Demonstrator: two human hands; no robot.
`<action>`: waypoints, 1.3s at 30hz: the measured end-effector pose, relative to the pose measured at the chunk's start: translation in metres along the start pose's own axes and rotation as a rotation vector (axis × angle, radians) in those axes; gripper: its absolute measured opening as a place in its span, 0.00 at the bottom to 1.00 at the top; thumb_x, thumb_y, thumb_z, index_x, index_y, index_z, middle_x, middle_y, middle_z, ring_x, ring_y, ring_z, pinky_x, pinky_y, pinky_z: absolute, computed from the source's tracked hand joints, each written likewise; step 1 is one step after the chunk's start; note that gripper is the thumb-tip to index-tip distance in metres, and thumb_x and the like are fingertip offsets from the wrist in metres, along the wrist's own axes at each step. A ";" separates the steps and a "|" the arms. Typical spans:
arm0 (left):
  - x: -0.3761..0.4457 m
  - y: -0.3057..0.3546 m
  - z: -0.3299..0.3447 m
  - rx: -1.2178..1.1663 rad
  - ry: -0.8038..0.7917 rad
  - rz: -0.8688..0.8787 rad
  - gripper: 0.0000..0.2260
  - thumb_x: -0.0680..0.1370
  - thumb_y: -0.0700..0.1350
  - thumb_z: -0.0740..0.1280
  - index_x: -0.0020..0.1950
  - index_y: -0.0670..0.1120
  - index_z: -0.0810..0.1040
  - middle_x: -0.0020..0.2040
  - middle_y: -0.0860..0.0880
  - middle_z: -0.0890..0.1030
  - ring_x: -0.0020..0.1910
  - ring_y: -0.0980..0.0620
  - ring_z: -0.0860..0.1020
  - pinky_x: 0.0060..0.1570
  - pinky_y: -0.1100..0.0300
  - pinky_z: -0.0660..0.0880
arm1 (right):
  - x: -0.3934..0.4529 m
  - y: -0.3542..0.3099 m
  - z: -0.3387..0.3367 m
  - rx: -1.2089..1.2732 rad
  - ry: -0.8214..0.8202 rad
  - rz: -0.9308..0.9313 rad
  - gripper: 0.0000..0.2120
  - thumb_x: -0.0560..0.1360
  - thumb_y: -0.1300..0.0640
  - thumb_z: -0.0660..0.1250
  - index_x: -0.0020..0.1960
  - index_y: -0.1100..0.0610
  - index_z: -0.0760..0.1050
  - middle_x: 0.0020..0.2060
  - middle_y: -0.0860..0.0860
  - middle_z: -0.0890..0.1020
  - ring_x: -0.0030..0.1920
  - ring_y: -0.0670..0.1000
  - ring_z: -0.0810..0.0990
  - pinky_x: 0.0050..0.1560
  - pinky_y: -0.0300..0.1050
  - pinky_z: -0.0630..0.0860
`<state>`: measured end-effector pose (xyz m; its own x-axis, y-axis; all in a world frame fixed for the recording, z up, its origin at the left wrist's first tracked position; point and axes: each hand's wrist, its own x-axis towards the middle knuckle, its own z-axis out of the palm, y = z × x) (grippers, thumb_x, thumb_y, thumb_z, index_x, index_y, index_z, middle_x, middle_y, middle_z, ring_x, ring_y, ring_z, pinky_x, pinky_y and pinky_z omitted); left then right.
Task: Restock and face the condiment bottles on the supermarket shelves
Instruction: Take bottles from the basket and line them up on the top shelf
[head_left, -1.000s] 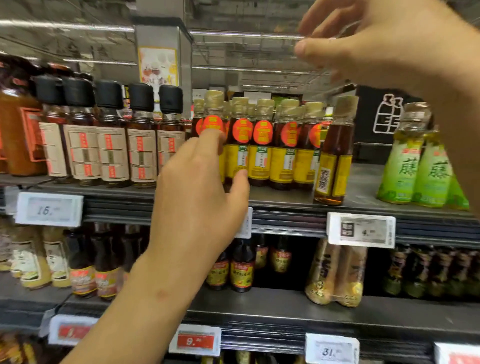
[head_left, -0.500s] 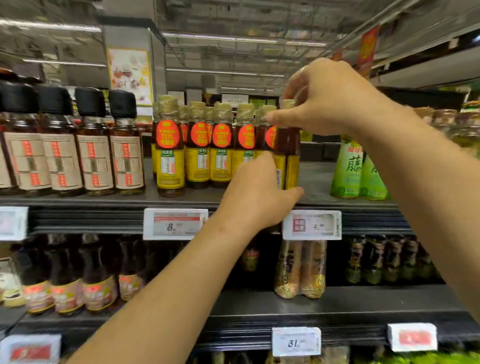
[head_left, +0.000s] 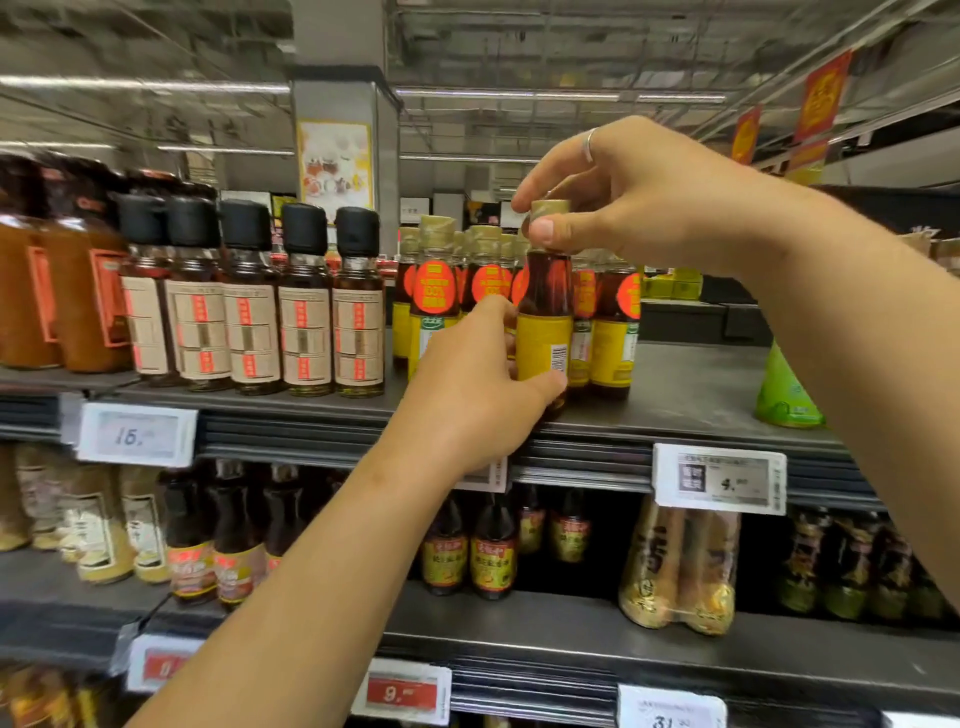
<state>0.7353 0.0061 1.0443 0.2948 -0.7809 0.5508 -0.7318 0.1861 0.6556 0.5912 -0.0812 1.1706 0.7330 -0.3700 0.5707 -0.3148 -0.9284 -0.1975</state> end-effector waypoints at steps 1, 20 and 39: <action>-0.001 -0.002 -0.002 0.013 0.019 -0.001 0.28 0.75 0.53 0.76 0.71 0.52 0.70 0.58 0.54 0.81 0.53 0.56 0.81 0.57 0.54 0.80 | 0.002 -0.001 0.003 0.018 -0.008 -0.005 0.09 0.78 0.48 0.73 0.58 0.42 0.81 0.49 0.43 0.86 0.48 0.39 0.84 0.49 0.40 0.79; -0.003 -0.012 0.010 0.177 0.112 0.043 0.29 0.75 0.53 0.75 0.72 0.52 0.67 0.48 0.58 0.76 0.44 0.59 0.79 0.42 0.62 0.79 | 0.002 0.005 0.023 -0.075 0.115 0.019 0.18 0.73 0.38 0.74 0.60 0.42 0.78 0.50 0.42 0.84 0.49 0.40 0.83 0.52 0.43 0.81; -0.019 -0.044 -0.029 0.417 0.435 0.043 0.22 0.72 0.56 0.78 0.59 0.48 0.76 0.46 0.54 0.80 0.47 0.52 0.80 0.44 0.62 0.70 | -0.032 -0.004 0.075 -0.038 0.269 0.193 0.43 0.67 0.37 0.79 0.75 0.42 0.62 0.43 0.42 0.83 0.46 0.45 0.84 0.51 0.49 0.82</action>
<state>0.7798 0.0301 1.0202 0.4191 -0.4462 0.7907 -0.9021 -0.1058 0.4184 0.6142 -0.0684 1.0933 0.4735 -0.5120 0.7167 -0.4585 -0.8381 -0.2957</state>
